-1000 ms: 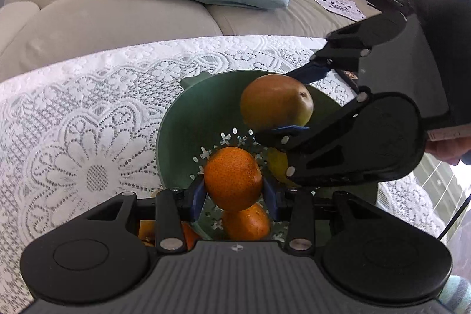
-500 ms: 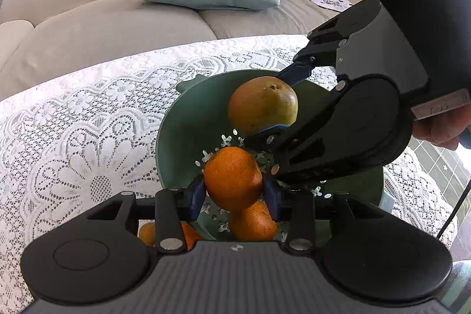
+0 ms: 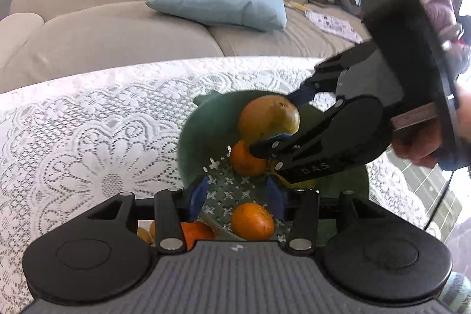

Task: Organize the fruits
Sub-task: 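Open the left gripper to drop the orange into the colander while the right holds the mango, then open the right gripper to drop the mango into the colander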

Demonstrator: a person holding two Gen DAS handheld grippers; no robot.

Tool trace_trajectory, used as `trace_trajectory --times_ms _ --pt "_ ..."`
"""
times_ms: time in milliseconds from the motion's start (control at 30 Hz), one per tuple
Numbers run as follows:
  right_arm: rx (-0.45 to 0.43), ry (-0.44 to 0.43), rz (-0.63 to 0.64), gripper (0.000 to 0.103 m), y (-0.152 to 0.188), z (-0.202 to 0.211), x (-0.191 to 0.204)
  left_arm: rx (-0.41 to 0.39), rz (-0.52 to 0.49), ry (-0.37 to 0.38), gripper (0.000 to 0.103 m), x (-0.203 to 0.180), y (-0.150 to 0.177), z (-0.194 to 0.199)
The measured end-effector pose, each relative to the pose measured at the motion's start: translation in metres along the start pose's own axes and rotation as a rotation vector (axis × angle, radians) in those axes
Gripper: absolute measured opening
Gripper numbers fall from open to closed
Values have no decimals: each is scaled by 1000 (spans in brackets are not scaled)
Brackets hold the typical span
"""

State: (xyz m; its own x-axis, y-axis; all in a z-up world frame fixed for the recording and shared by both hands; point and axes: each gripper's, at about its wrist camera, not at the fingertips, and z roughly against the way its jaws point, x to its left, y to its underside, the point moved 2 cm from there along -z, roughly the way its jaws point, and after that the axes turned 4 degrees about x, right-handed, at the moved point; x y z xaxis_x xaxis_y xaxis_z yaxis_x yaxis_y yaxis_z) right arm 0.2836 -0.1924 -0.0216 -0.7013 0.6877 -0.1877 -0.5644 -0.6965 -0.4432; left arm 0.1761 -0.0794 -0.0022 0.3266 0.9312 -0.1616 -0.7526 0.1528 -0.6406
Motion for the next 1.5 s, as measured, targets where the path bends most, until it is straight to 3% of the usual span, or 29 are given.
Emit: trace_trajectory --times_ms 200,500,800,1267,1333,1400,1500 --pt "-20 -52 -7 58 -2 4 10 -46 77 -46 57 14 -2 21" --pt "-33 -171 -12 58 -7 11 32 -26 183 -119 57 41 6 20" --pt "15 -159 -14 58 -7 -15 48 -11 188 -146 57 49 18 24" --pt "30 -127 -50 59 -5 -13 45 -1 203 -149 57 52 31 30" --pt "23 -113 -51 60 -4 -11 44 -2 206 -148 57 53 34 33" --pt "-8 -103 -60 75 -5 -5 42 -2 211 -149 57 54 36 34" --pt "-33 -106 -75 75 -9 4 40 -4 215 -150 57 55 38 37"
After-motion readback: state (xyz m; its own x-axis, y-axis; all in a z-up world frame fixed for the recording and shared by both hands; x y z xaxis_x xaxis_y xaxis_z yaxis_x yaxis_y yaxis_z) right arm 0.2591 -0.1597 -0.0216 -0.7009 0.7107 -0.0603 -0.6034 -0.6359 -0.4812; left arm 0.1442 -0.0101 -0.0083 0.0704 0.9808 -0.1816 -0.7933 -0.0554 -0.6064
